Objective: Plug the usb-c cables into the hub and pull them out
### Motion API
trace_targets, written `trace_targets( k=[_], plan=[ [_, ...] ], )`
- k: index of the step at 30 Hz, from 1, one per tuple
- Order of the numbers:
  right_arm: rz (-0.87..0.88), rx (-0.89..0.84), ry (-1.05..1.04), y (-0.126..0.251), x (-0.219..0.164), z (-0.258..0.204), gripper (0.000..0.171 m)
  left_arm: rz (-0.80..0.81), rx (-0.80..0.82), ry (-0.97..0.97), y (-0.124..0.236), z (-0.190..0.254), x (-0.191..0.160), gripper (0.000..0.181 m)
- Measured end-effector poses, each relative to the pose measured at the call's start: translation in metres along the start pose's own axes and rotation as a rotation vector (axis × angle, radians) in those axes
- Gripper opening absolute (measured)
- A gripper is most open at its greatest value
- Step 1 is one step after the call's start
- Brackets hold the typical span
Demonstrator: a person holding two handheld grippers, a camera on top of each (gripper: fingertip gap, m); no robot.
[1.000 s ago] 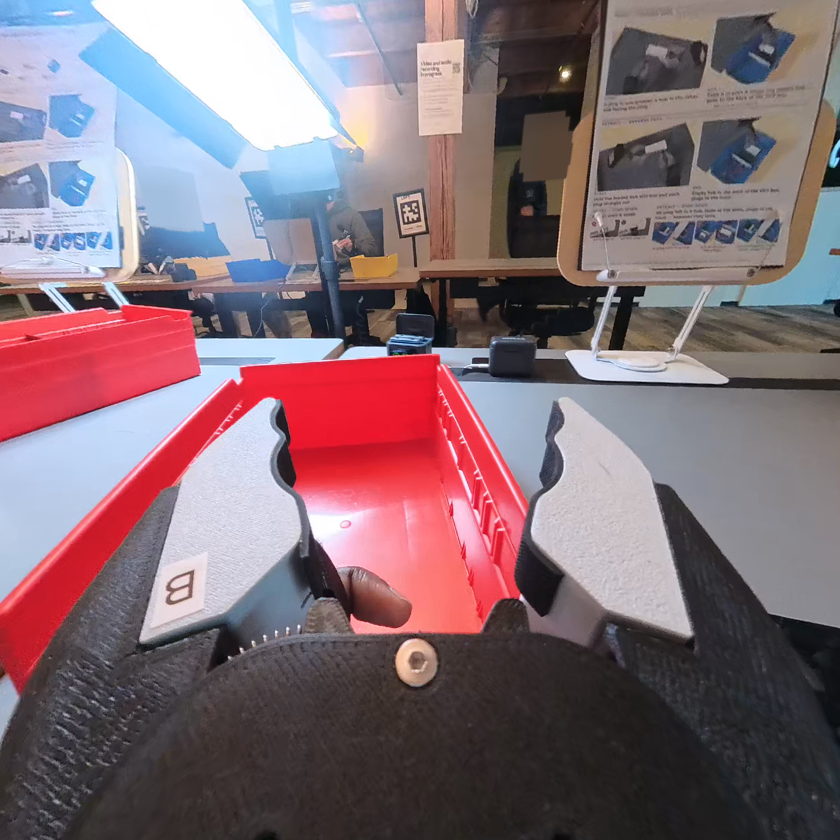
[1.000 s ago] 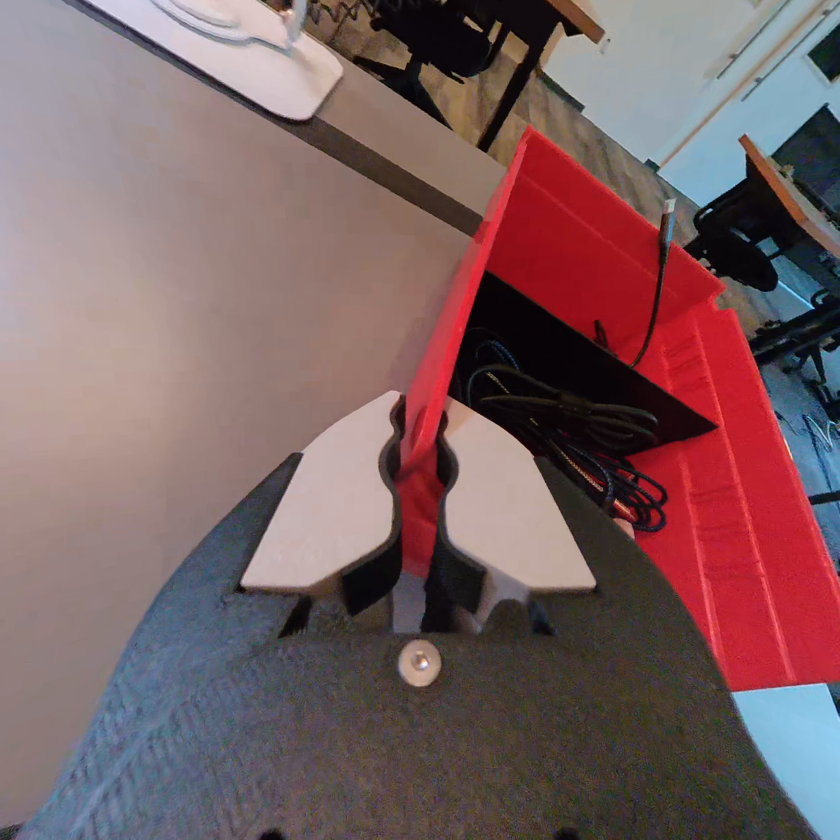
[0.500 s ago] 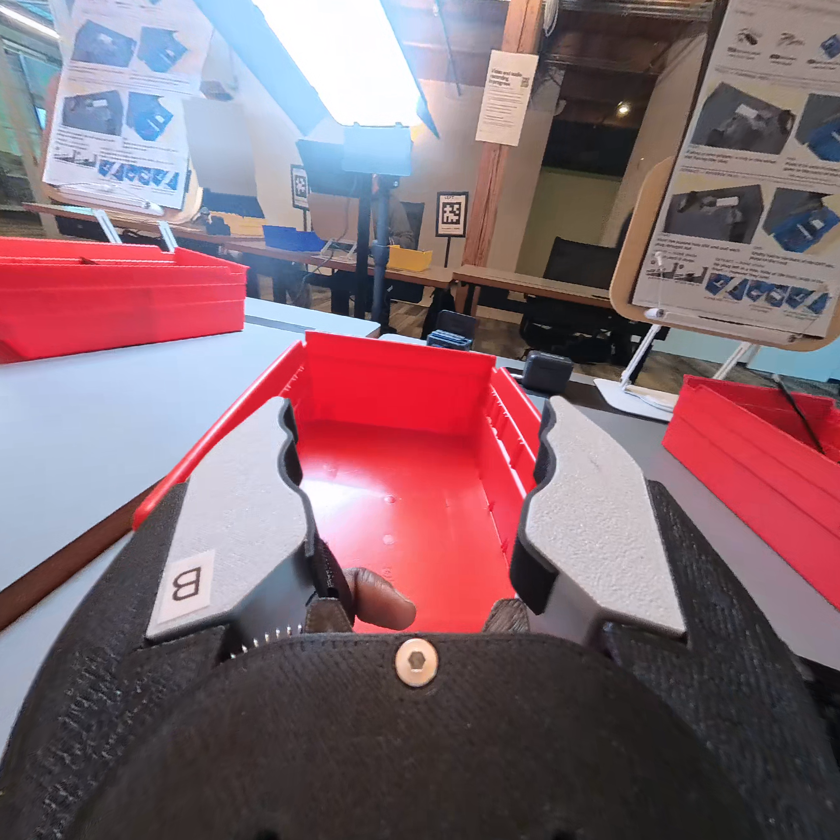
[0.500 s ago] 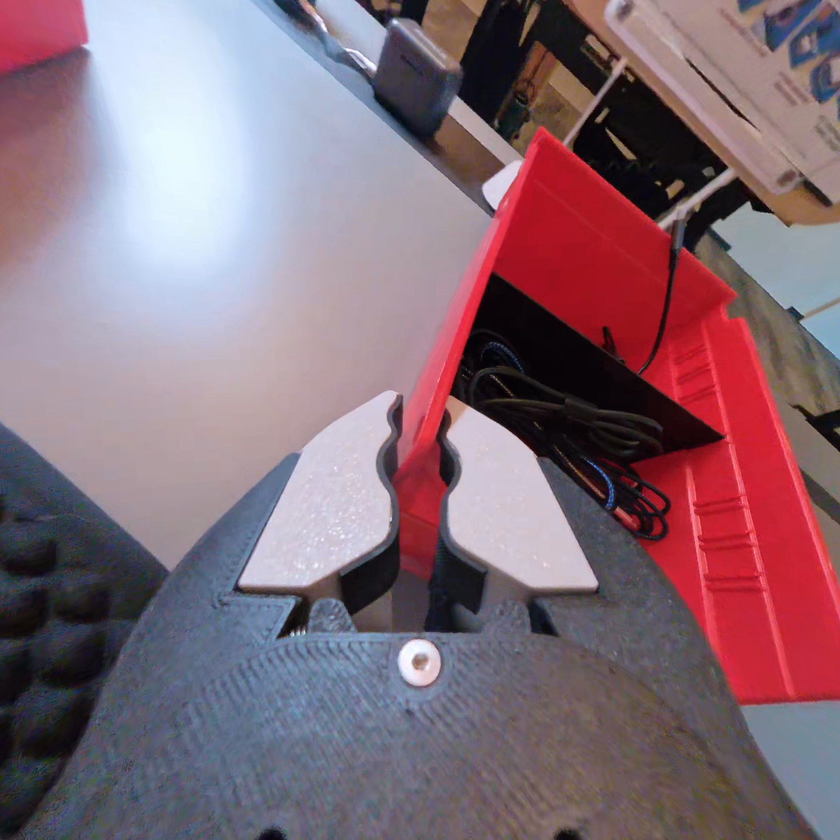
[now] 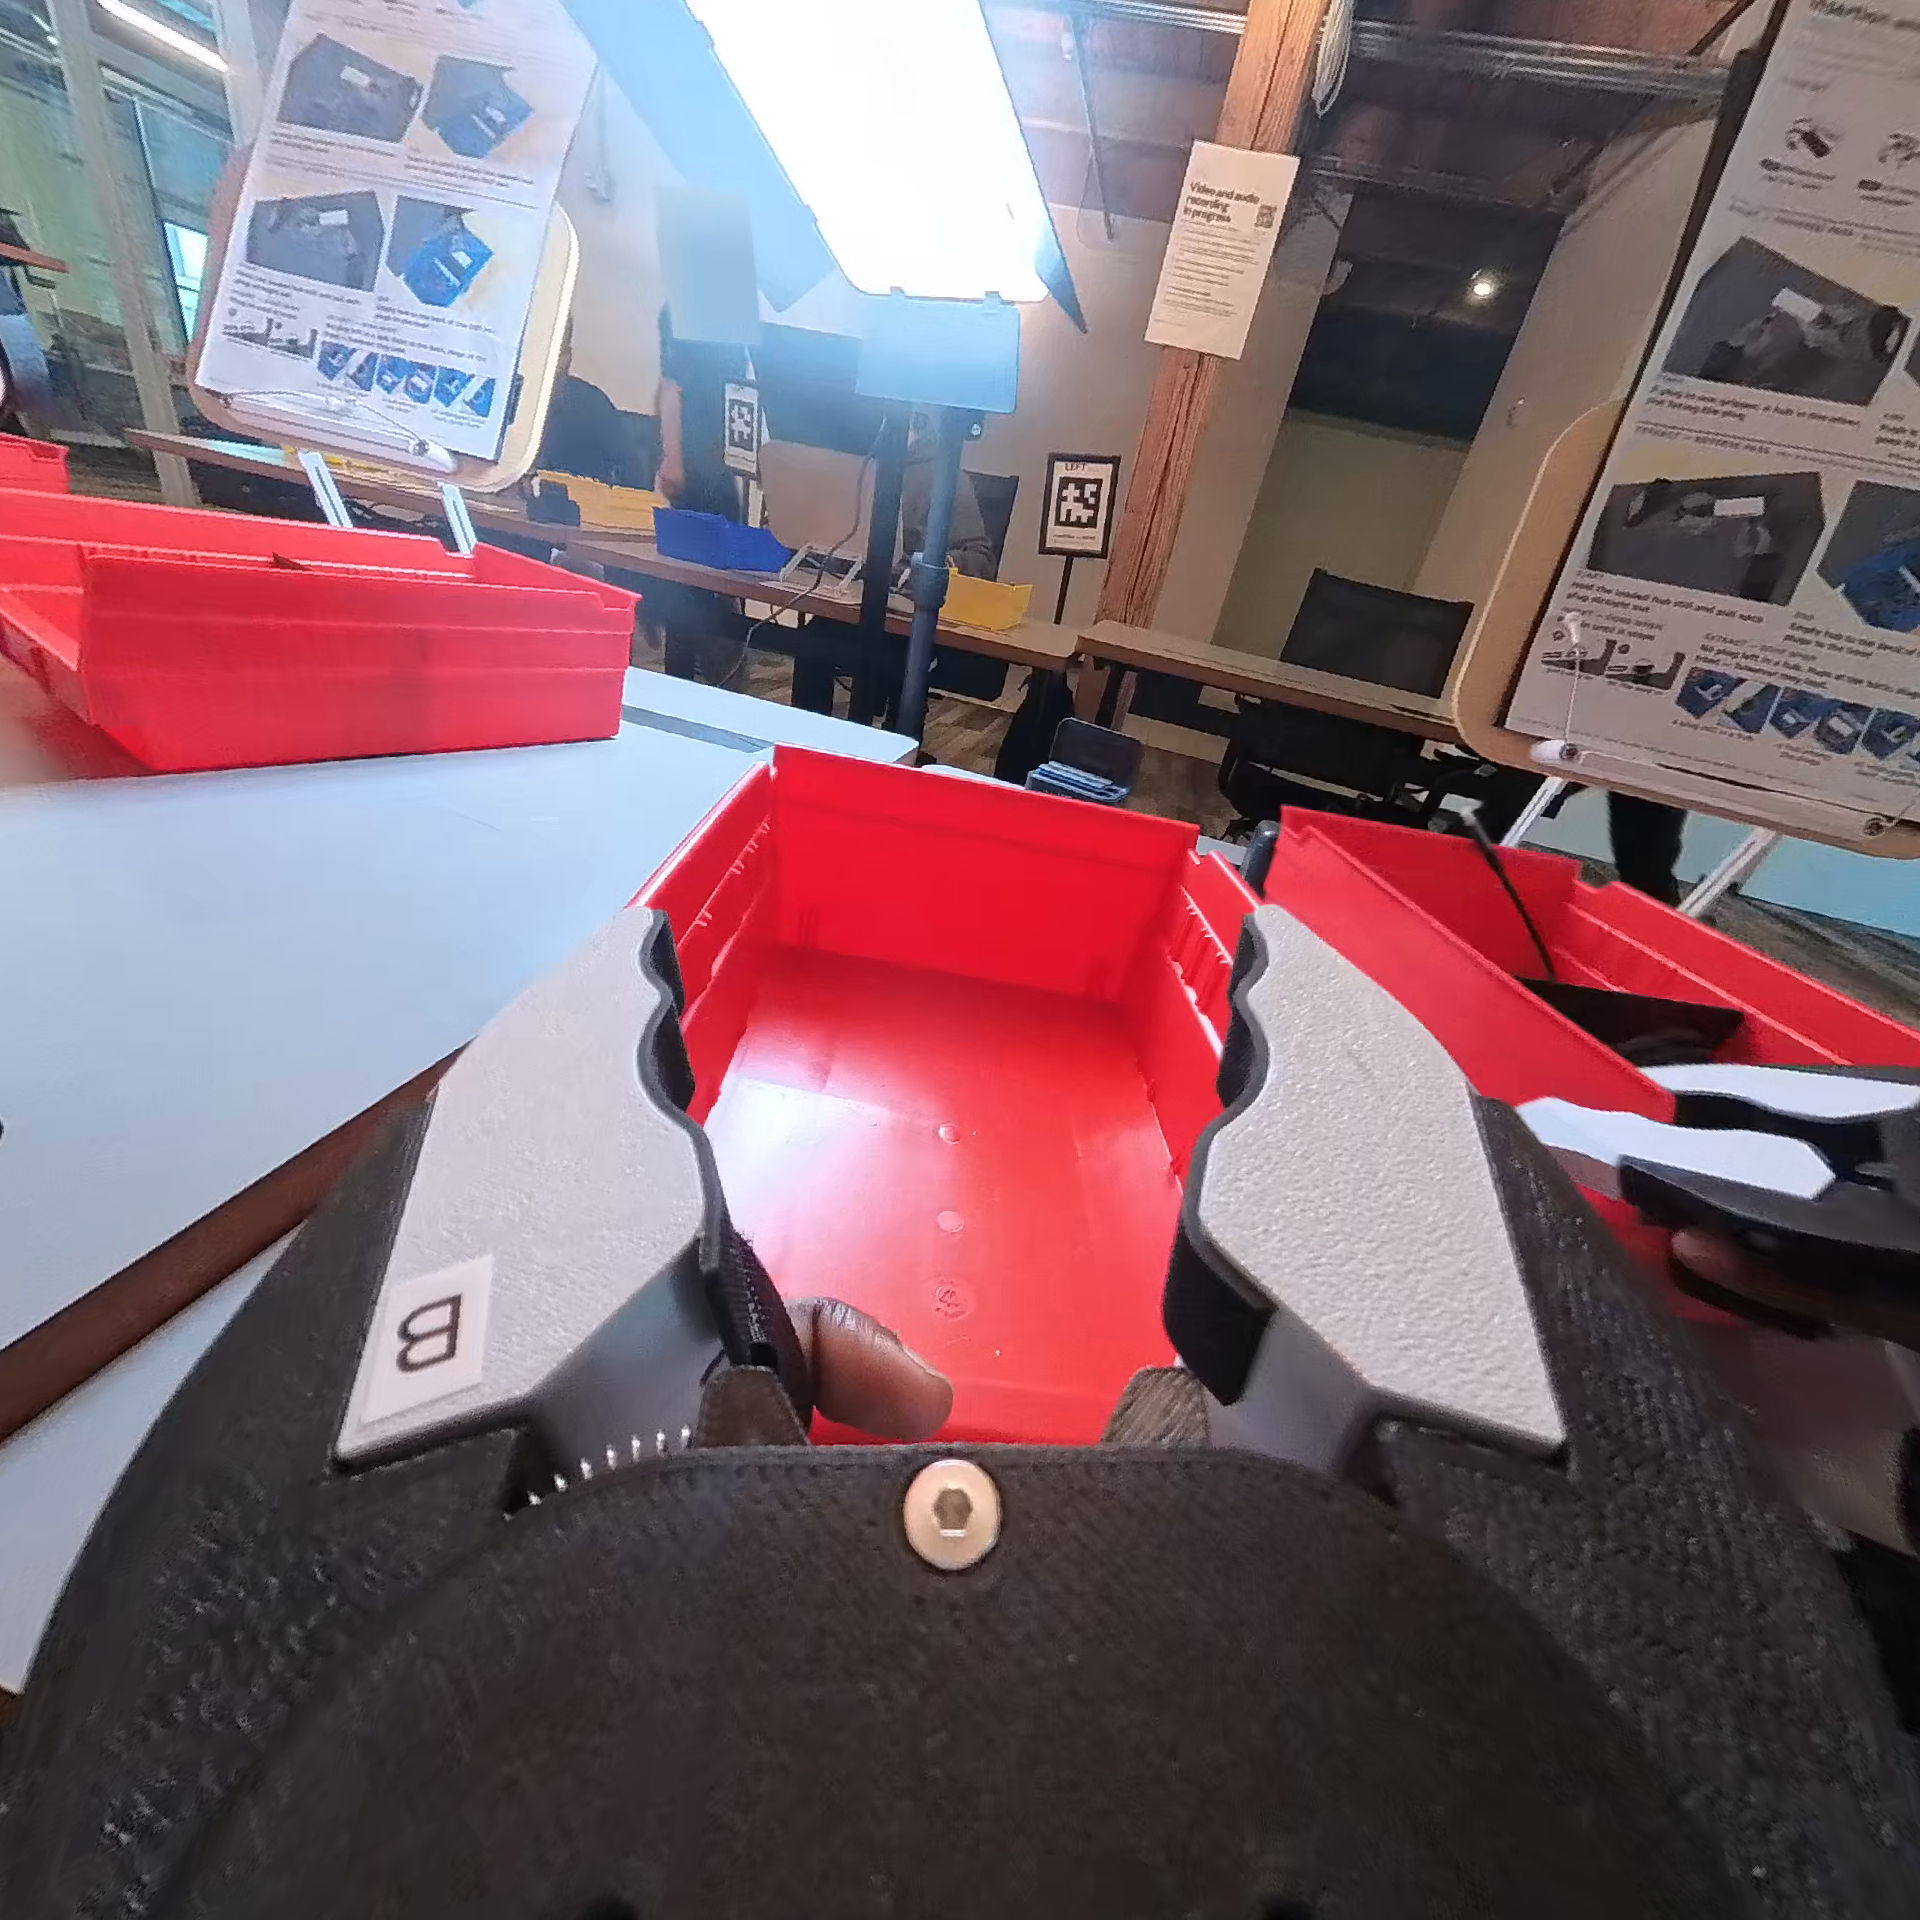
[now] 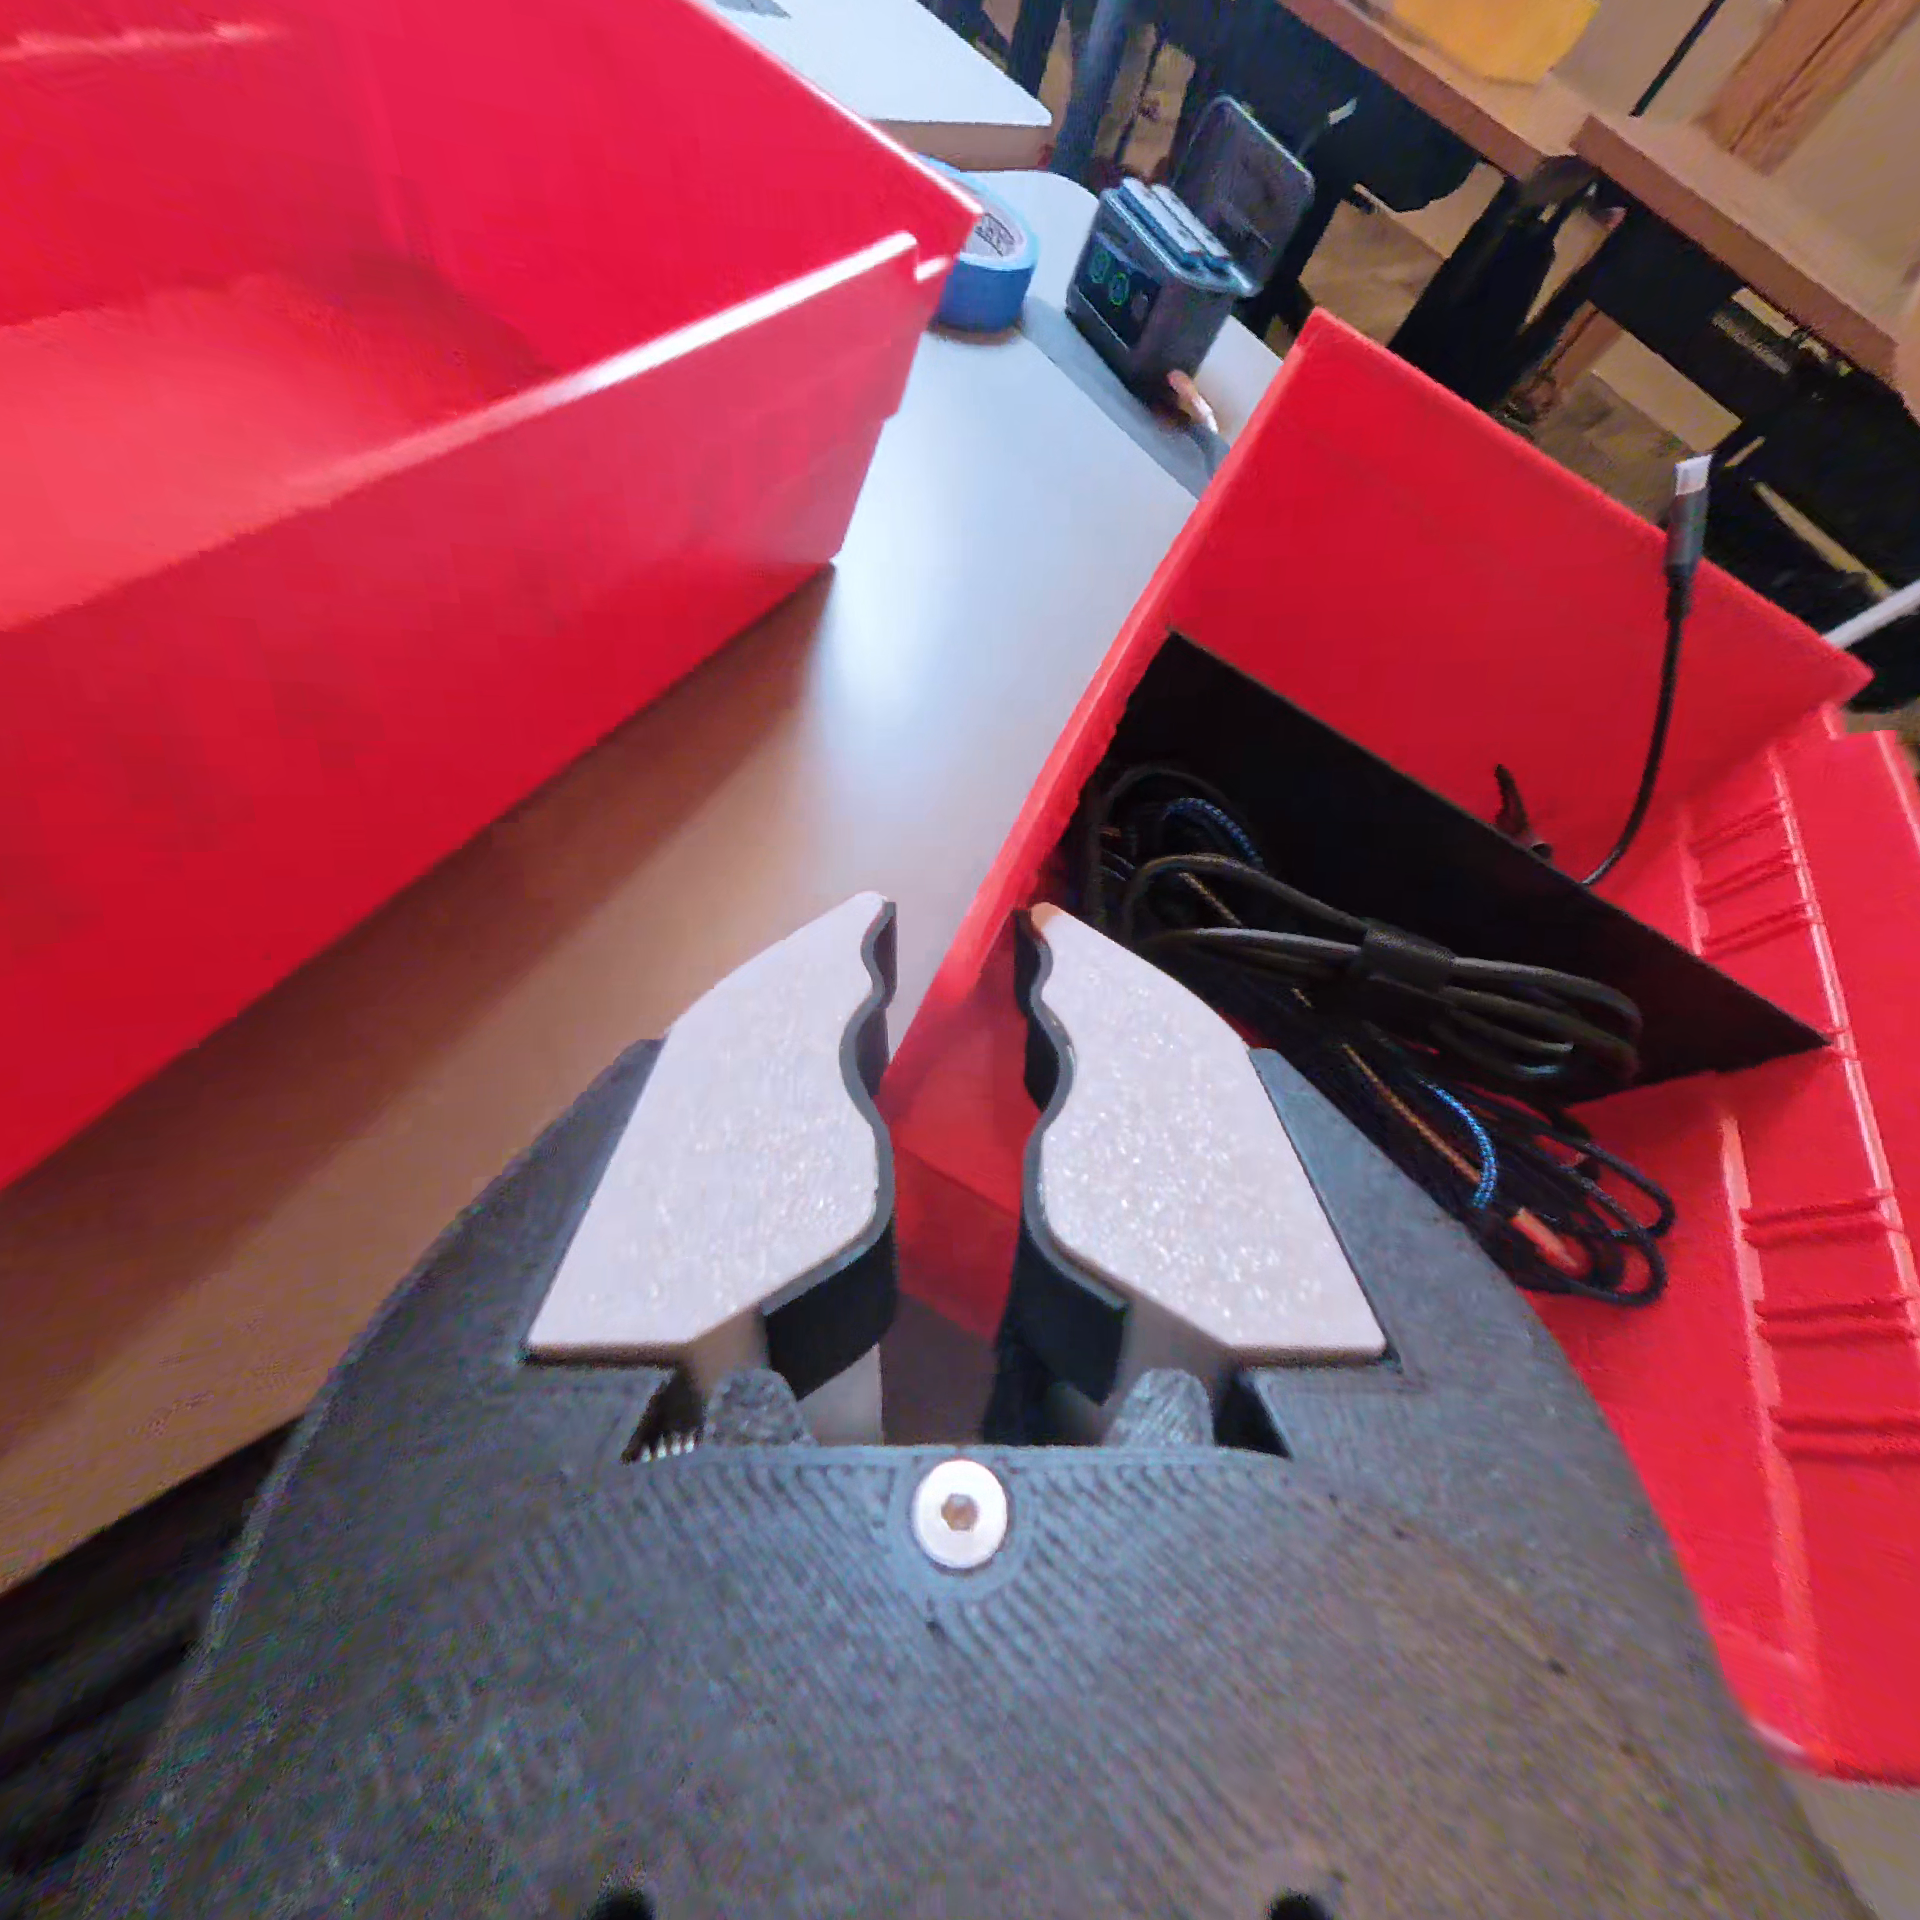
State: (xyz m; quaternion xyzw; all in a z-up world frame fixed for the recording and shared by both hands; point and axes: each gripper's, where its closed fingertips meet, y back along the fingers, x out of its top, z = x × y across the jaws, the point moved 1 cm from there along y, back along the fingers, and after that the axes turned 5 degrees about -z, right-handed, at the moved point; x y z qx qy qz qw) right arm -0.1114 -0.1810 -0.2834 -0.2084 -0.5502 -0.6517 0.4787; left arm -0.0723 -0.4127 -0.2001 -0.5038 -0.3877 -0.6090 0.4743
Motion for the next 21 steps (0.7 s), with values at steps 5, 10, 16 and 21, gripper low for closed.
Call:
trace_targets(
  k=[5,10,16,21],
  plan=[
    [0.13,0.168,-0.106,-0.003,0.017,-0.022,0.028,-0.014,0.019,0.019,0.0,-0.01,-0.003,0.101],
    [0.588,0.154,-0.25,0.069,0.064,-0.005,0.046,-0.031,0.089,0.064,0.001,-0.036,-0.01,0.096],
    [0.828,0.432,-0.459,0.11,0.07,-0.064,0.088,-0.182,0.16,0.065,-0.007,-0.067,-0.048,0.086],
    [0.533,0.411,-0.164,0.077,0.05,-0.118,0.099,-0.2,0.012,0.103,-0.002,-0.055,-0.049,0.037]
  ],
)
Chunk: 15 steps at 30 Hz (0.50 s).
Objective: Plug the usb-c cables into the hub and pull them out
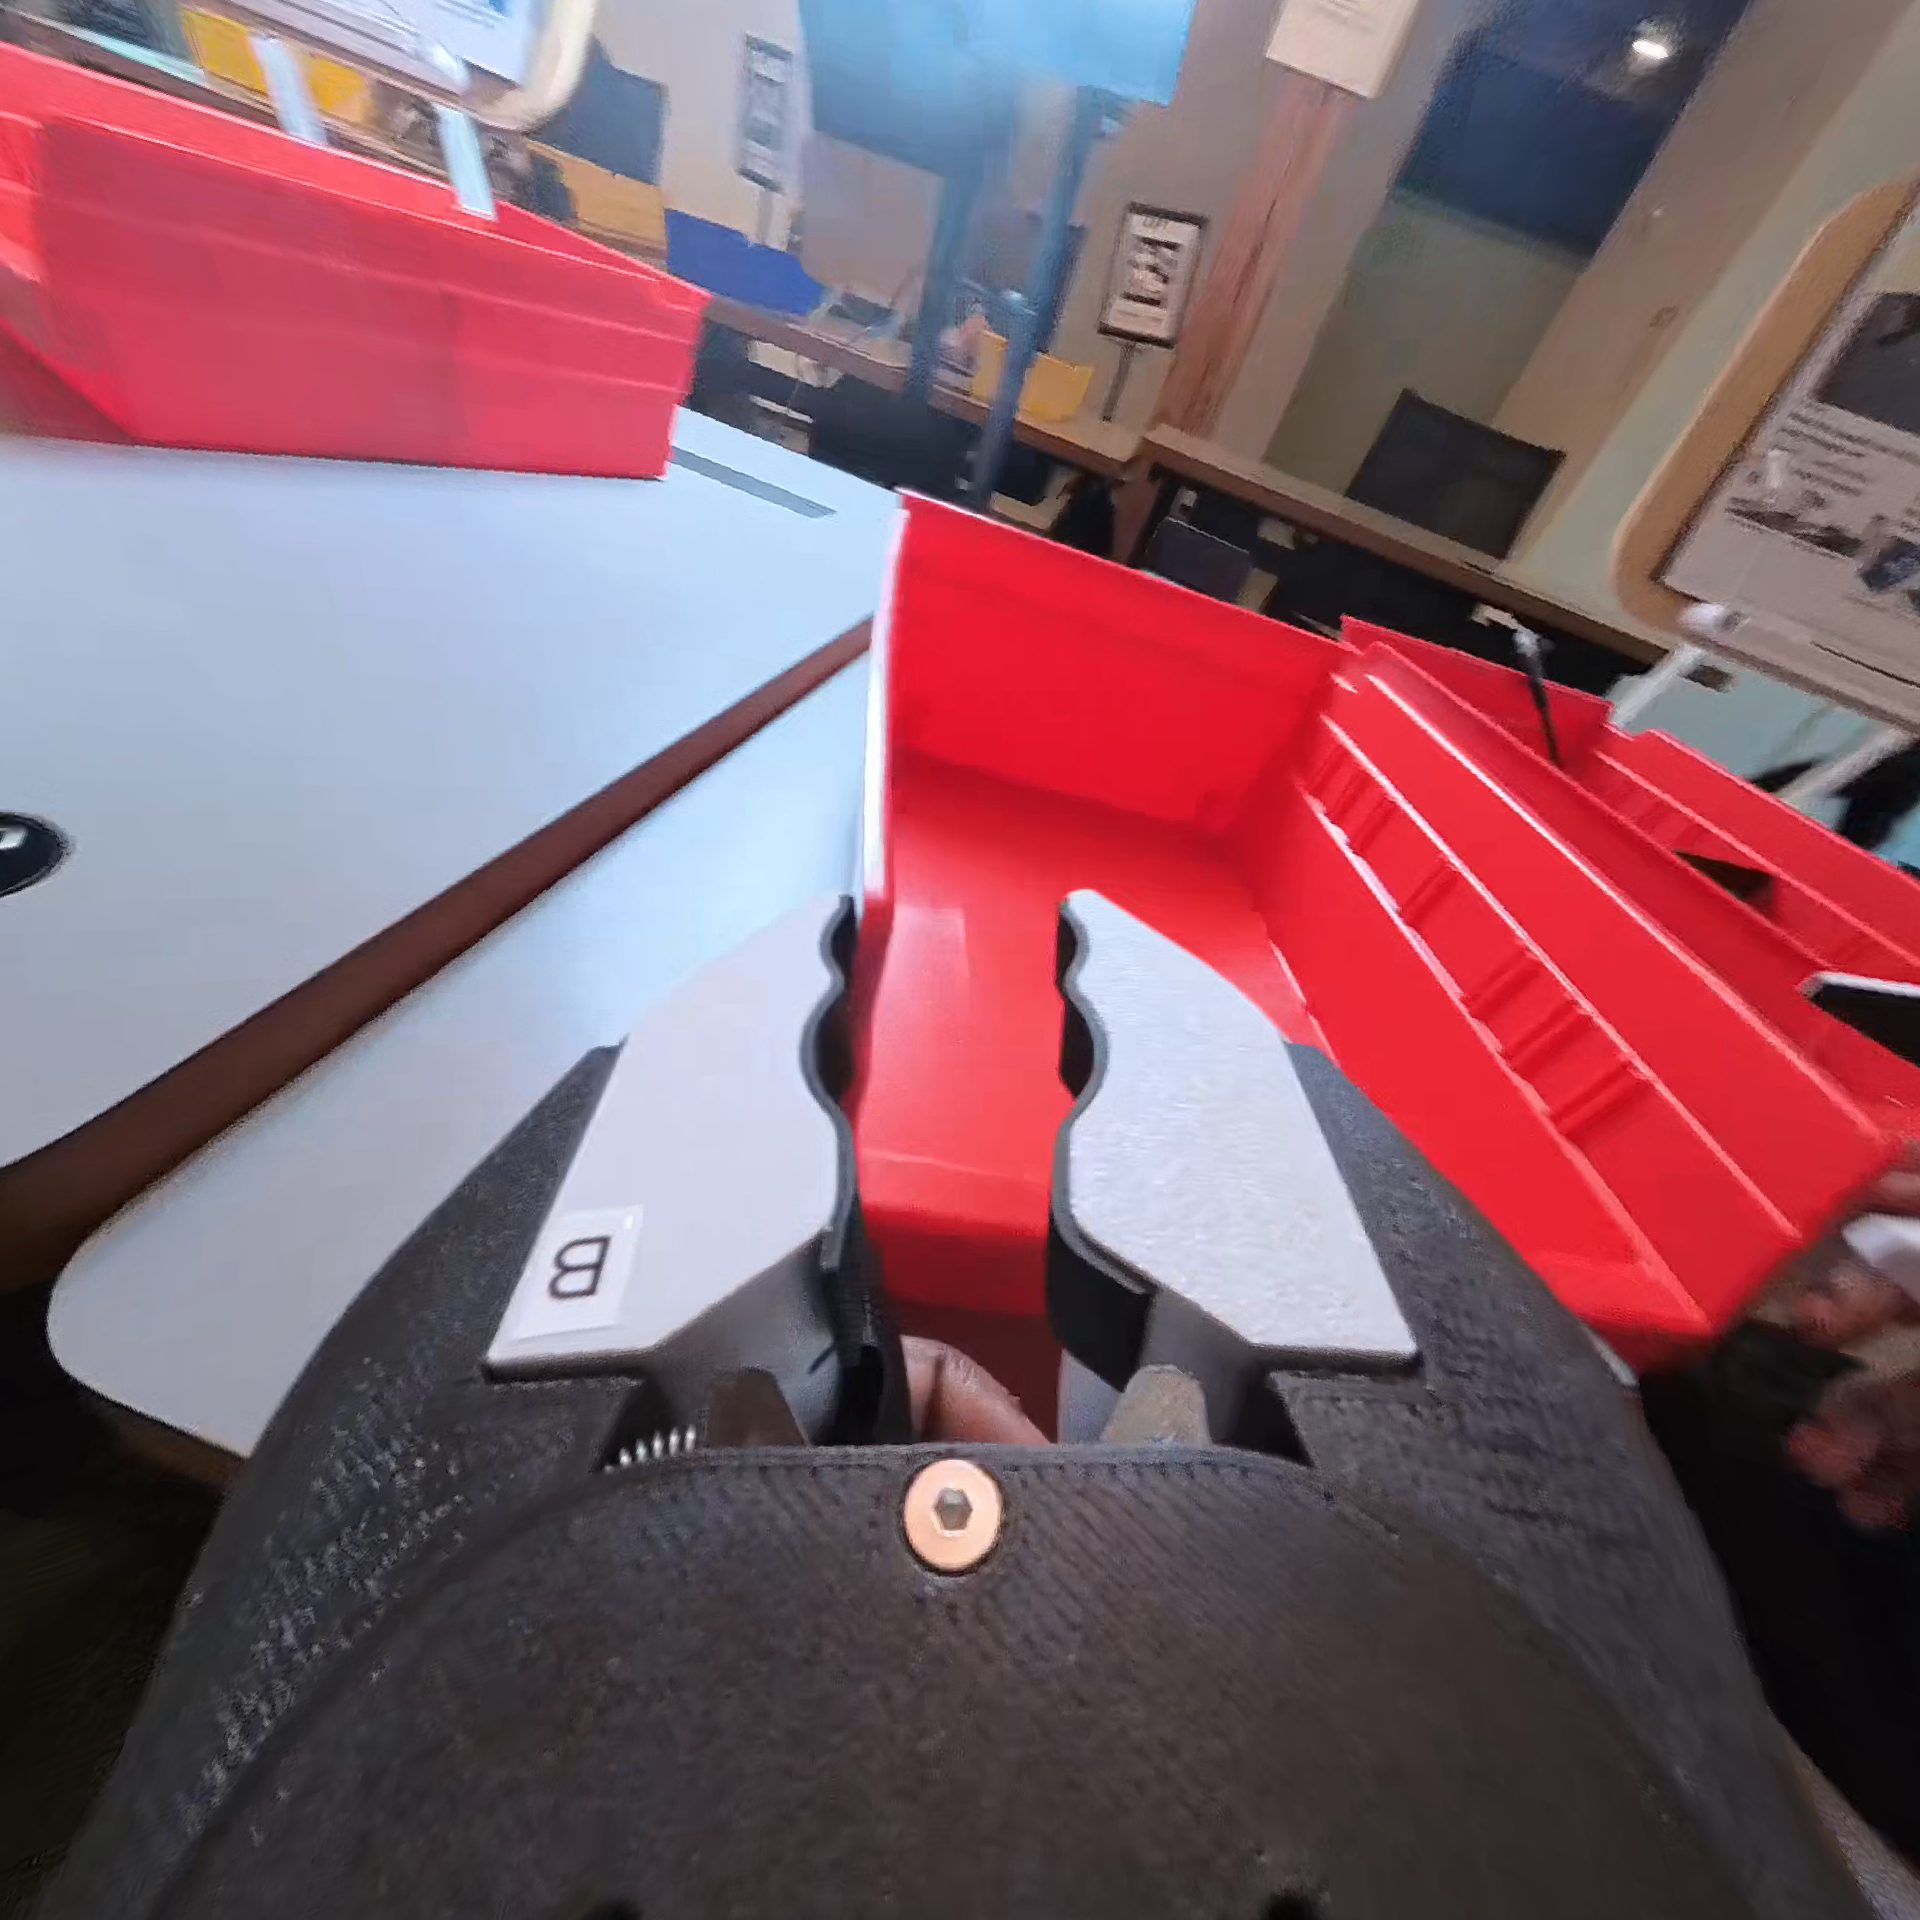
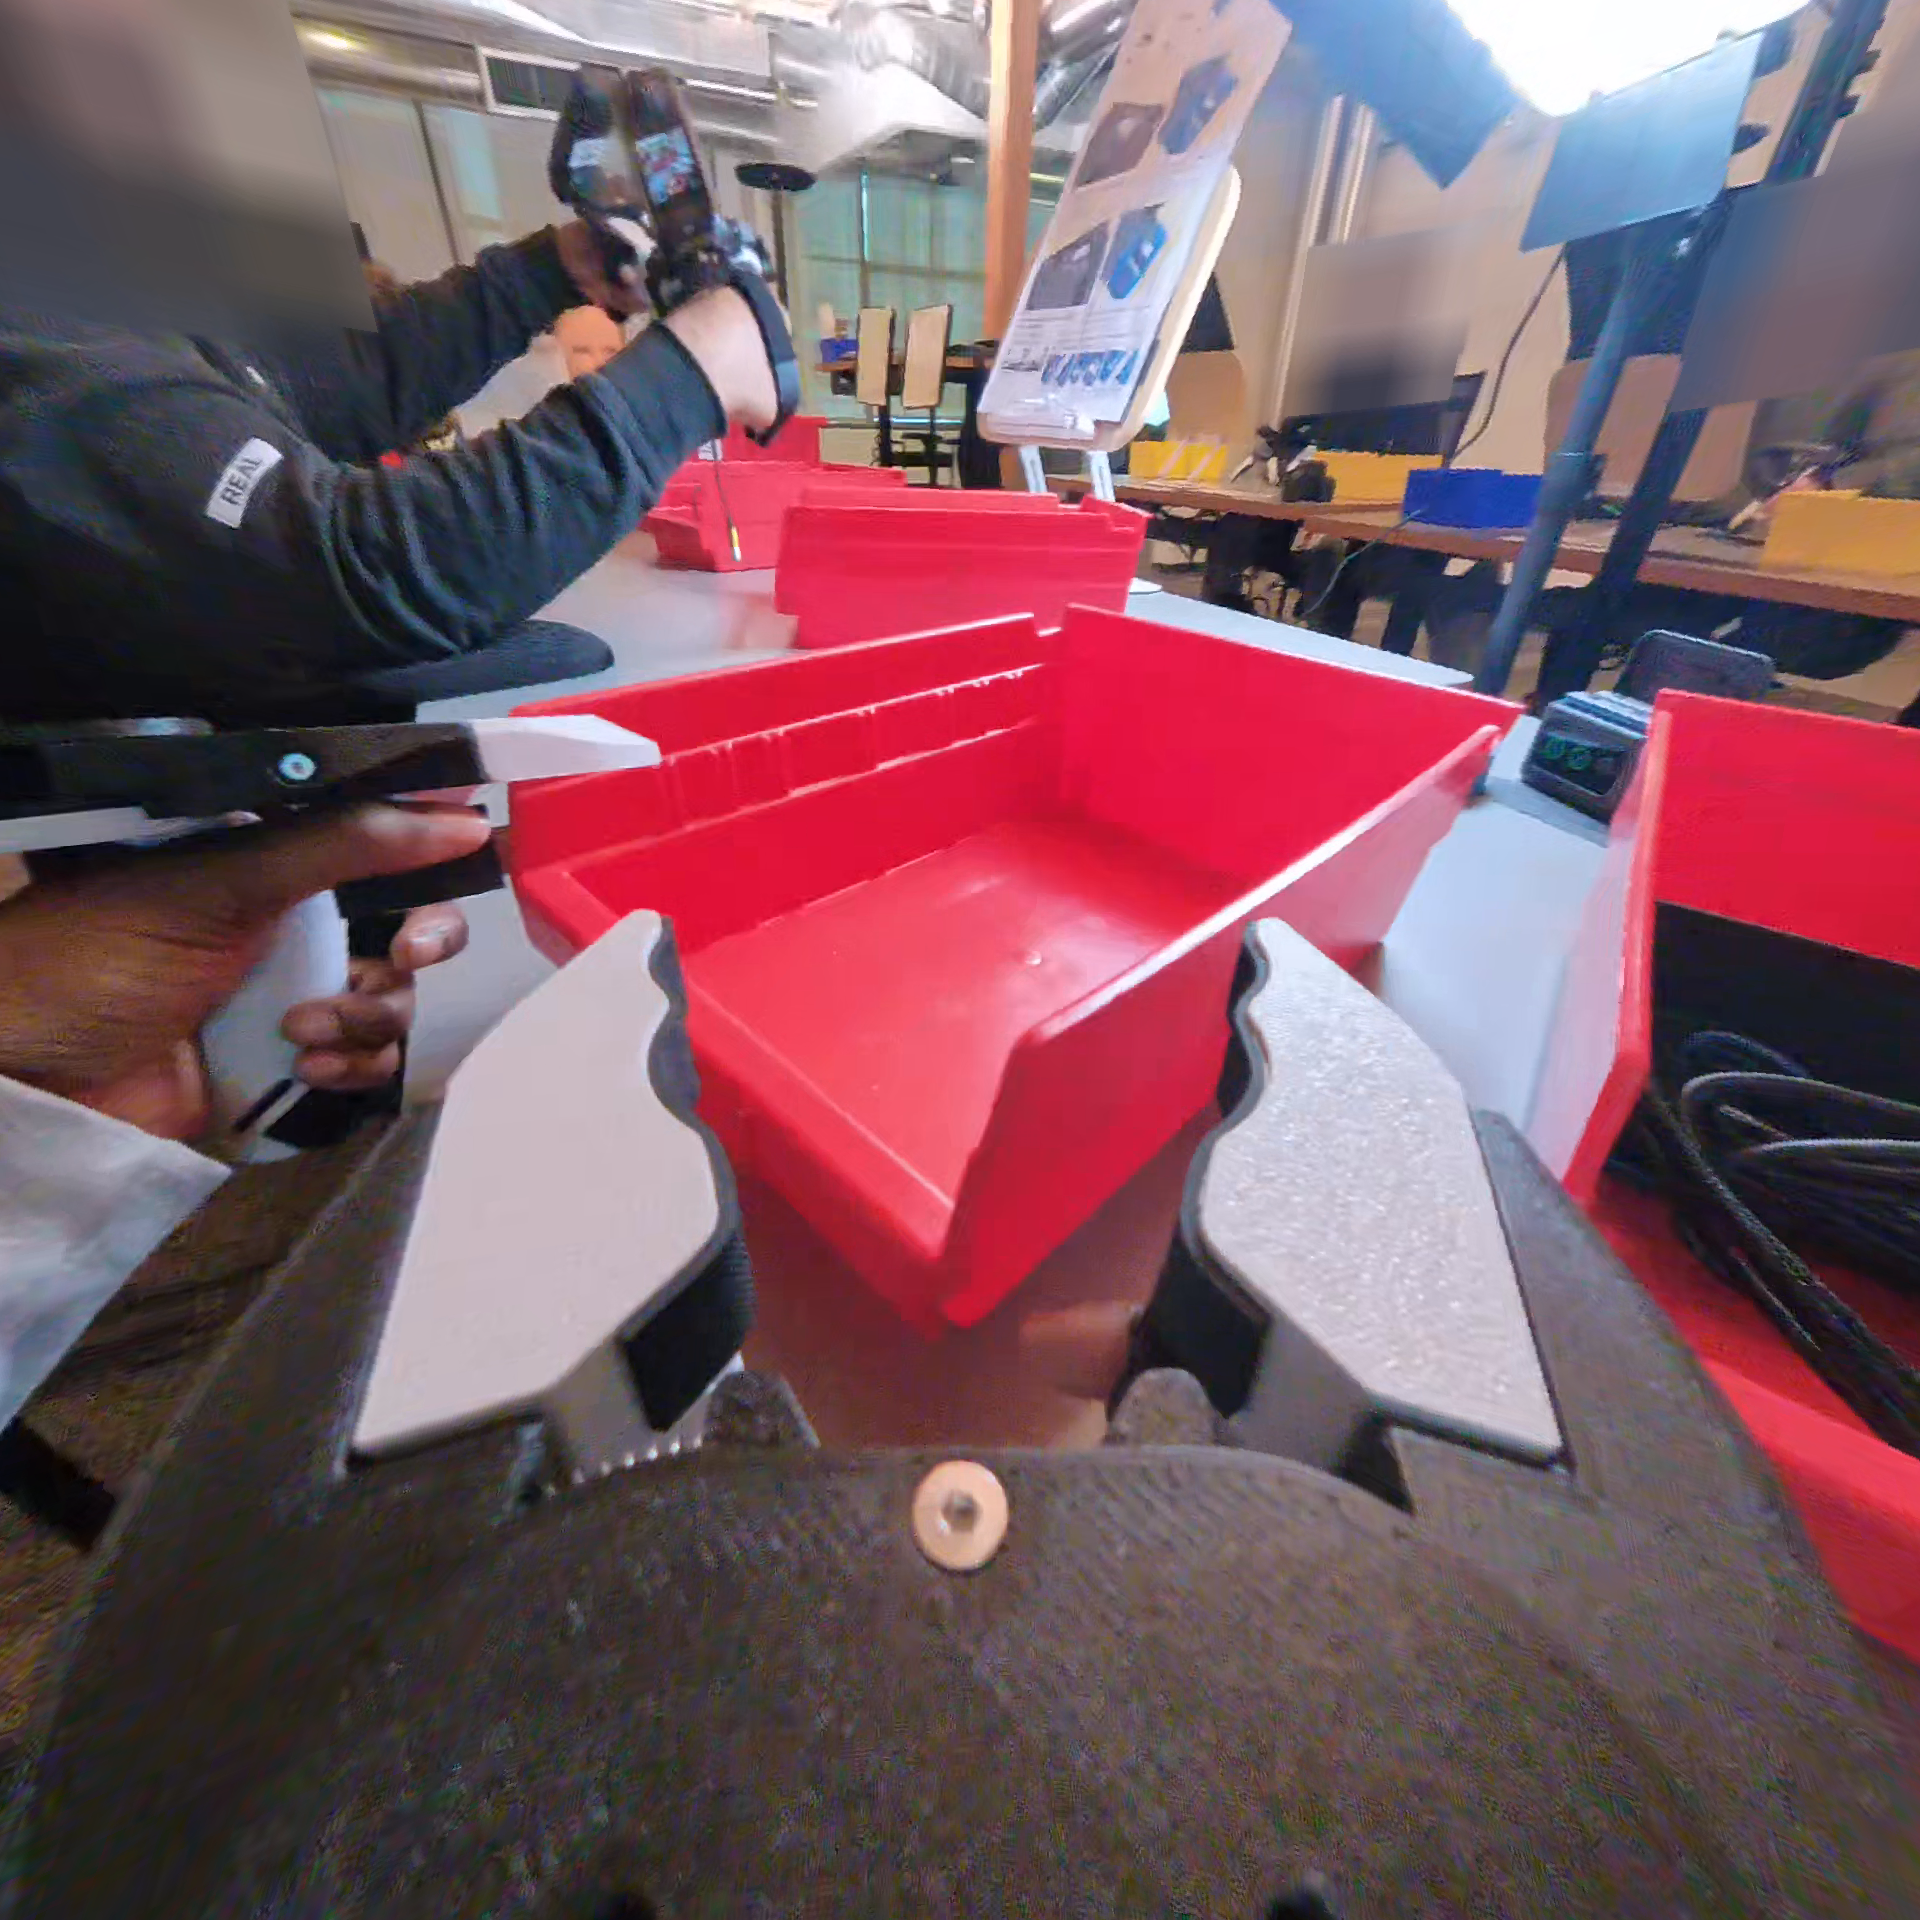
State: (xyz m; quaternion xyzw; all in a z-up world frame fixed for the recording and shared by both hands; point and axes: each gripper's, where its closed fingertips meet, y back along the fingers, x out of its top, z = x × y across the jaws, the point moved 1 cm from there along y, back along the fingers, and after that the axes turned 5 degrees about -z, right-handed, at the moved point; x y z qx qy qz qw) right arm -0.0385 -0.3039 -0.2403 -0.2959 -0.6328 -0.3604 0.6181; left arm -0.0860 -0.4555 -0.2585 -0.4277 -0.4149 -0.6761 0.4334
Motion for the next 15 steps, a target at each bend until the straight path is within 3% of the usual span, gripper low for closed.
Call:
trace_targets(
  k=[2,4,9,10,11,13,15],
  plan=[
    [0.02,-0.038,-0.037,0.004,0.001,0.008,0.09,-0.003,-0.047,0.024,0.002,0.004,0.003,0.036],
    [-0.011,-0.06,-0.102,0.005,-0.002,0.019,0.081,0.012,-0.021,0.024,0.001,0.002,0.004,0.051],
    [-0.257,-0.022,-0.201,-0.004,-0.033,0.027,0.064,-0.143,0.091,-0.124,-0.015,-0.005,-0.024,0.059],
    [-0.288,-0.022,-0.21,-0.005,-0.038,0.029,0.056,-0.152,0.075,-0.128,-0.017,-0.001,-0.026,0.055],
    [-0.318,-0.035,-0.206,-0.005,-0.042,0.032,0.047,-0.138,0.044,-0.118,-0.017,0.004,-0.025,0.035],
    [-0.349,-0.118,-0.176,-0.002,-0.046,0.041,0.024,-0.113,0.085,-0.11,-0.016,-0.001,-0.022,0.014],
    [-0.358,-0.147,-0.111,-0.001,-0.046,0.042,0.021,-0.097,0.106,-0.154,-0.013,-0.003,-0.019,0.007]
  ],
)
